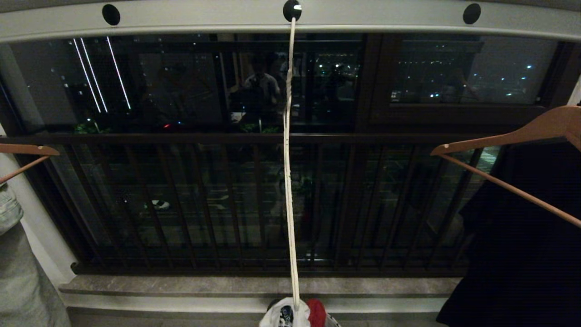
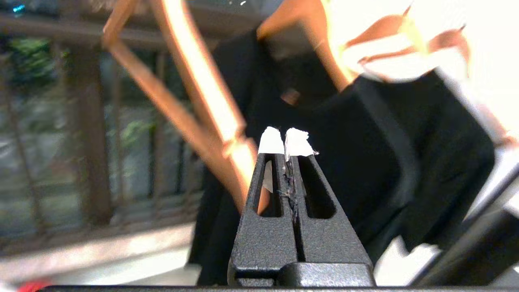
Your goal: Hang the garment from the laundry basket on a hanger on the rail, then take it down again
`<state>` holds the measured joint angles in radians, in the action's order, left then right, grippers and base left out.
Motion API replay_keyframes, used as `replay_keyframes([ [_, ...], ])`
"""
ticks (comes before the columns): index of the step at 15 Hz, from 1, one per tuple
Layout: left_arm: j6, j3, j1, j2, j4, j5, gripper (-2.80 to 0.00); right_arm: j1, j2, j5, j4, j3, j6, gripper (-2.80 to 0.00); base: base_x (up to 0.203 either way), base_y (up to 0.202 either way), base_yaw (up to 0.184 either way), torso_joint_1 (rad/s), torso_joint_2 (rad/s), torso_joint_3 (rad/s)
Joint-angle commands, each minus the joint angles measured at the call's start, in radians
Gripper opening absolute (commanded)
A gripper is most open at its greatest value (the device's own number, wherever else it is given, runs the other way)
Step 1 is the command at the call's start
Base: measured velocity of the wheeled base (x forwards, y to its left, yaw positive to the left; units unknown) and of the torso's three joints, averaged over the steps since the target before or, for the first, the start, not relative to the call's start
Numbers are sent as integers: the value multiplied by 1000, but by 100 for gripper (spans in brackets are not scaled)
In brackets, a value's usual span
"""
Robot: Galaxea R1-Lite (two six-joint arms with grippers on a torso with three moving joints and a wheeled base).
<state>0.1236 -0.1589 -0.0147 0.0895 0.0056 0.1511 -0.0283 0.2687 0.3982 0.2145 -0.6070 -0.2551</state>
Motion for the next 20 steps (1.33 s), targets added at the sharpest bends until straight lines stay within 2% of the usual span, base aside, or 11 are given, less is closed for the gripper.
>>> replay_keyframes([
  [1, -7, 114, 5, -88, -5, -26, -280, 10, -59, -128, -4, 130, 23, -280, 0, 0, 0, 0, 0, 0],
  [2, -24, 119, 5, -88, -5, -62, -280, 15, -87, -204, 0, 188, 48, -280, 0, 0, 0, 0, 0, 0],
  [3, -27, 122, 5, -88, -6, -85, -280, 19, -120, -242, 1, 254, 73, -280, 0, 0, 0, 0, 0, 0],
  [7, -18, 166, 5, -88, -32, -183, -280, 35, -265, -353, -41, 500, 107, -280, 0, 0, 0, 0, 0, 0],
  [9, -25, 167, 5, -88, -33, -185, -280, 37, -270, -378, -174, 577, 142, -280, 0, 0, 0, 0, 0, 0],
  [10, -29, 167, 5, -88, -32, -185, -280, 37, -270, -398, -197, 609, 150, -280, 0, 0, 0, 0, 0, 0],
  [12, -44, 167, 5, -88, -33, -184, -280, 38, -270, -423, -210, 608, 191, -280, 0, 0, 0, 0, 0, 0],
  [20, -109, 168, 5, -88, -36, -162, -280, 38, -270, -421, -210, 608, 198, -280, 0, 0, 0, 0, 0, 0],
])
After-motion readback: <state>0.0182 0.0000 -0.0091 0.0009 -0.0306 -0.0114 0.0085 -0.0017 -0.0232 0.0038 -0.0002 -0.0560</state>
